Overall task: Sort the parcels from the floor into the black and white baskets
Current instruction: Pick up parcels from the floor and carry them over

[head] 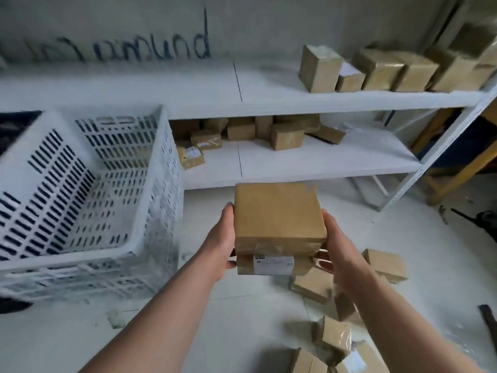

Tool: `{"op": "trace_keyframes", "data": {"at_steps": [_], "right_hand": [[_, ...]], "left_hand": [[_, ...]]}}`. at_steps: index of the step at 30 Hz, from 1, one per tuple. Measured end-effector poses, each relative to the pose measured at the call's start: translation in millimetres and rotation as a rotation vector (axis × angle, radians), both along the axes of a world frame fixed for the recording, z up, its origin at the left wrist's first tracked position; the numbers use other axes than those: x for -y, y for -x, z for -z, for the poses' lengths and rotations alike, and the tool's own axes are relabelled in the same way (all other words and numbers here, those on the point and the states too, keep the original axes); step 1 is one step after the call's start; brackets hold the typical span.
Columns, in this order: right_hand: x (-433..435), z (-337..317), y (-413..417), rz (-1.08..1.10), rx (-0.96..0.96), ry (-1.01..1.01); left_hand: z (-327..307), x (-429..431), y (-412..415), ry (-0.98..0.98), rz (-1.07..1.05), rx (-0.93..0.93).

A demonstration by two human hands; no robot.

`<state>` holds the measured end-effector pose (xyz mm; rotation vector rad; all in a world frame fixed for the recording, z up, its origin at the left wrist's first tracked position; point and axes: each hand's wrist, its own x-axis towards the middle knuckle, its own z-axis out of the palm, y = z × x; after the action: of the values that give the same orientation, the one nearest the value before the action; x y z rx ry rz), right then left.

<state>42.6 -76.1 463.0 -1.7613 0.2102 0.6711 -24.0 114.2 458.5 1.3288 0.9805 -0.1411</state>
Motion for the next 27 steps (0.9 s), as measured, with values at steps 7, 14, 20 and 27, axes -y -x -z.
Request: {"op": "trace_keyframes", "data": {"at_steps": [7,14,20,27], "right_hand": [[-86,-188,15,-0.153,0.121,-0.080],[-210,-233,43,-0.390,0.073,-0.181],[-340,-191,33,-0.440,-0.059,-0.186],[-469,-108,-4,-0.302,-0.205,-0.080]], "left_hand": [[-183,-74,36,-0.062,-0.231,0.140],[-226,-186,87,-0.031,-0.441,0.129],[-186,-303,89,0.039,-0.469,0.106],[-113,-421,53,0.132,-0.426,0.010]]}}
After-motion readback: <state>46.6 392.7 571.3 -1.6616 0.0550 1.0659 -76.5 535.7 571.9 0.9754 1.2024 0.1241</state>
